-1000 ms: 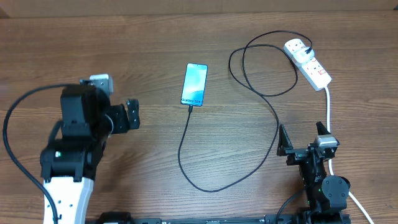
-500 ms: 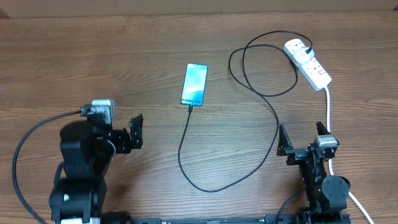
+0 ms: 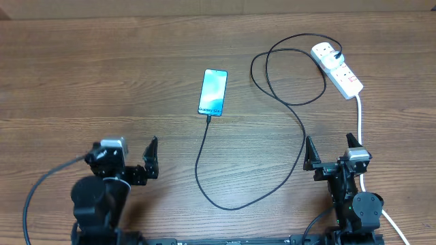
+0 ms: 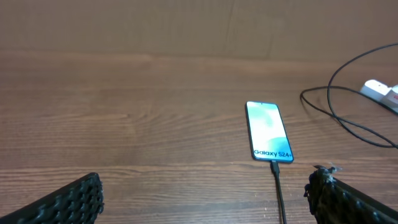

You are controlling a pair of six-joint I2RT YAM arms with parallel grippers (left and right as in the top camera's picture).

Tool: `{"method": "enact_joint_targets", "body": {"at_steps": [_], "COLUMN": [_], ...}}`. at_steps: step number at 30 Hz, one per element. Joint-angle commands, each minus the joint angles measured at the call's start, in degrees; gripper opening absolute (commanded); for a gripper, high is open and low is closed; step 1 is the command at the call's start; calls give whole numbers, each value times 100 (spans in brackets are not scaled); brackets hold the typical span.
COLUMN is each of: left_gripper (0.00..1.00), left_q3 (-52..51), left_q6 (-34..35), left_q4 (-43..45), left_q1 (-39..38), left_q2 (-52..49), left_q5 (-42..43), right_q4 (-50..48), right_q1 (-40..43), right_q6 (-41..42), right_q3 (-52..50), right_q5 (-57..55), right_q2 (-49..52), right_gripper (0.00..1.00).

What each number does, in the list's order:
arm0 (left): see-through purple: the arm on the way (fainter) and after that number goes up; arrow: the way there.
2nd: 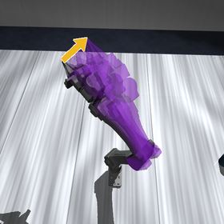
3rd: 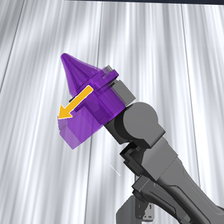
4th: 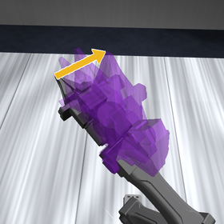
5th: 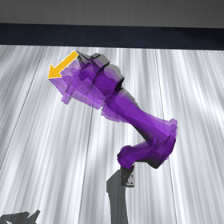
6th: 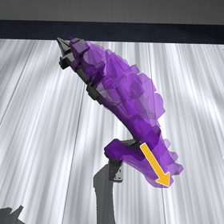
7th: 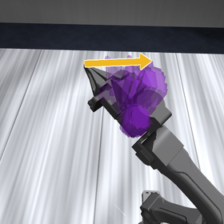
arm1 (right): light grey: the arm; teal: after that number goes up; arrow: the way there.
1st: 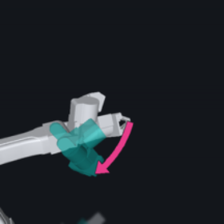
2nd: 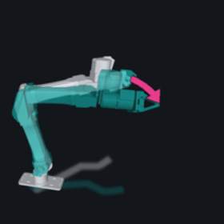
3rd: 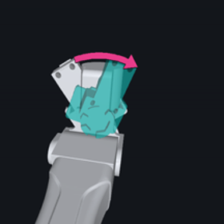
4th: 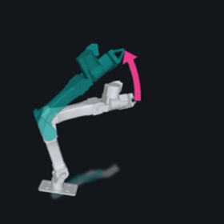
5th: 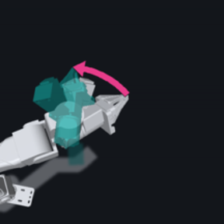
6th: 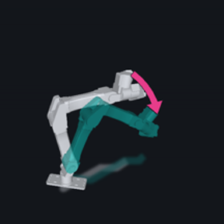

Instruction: Plug charger to phone and switch on socket

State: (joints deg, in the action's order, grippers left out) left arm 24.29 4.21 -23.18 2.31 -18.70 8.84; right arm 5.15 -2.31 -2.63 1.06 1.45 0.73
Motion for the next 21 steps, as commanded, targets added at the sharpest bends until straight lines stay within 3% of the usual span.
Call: {"method": "enact_joint_targets", "body": {"at_steps": [1,16,21], "left_gripper": [100,100,100], "left_q3": [-345,-1182,-1639], "left_q6": [-103,-96,-98], "left_q4": [140,769,1408], "left_q1": [35,35,37], "left_q2": [382,1491,1703], "left_q5": [68,74,90], "right_q4": [-35,-35,-35], "right_q1": [-26,-26,-26], "right_q6": [-24,-24,-24], "right_q3": [-59,-59,-59], "right_q5": [-28,-28,-28], "right_q2": [-57,-57,-57], "right_gripper": [100,100,100]}}
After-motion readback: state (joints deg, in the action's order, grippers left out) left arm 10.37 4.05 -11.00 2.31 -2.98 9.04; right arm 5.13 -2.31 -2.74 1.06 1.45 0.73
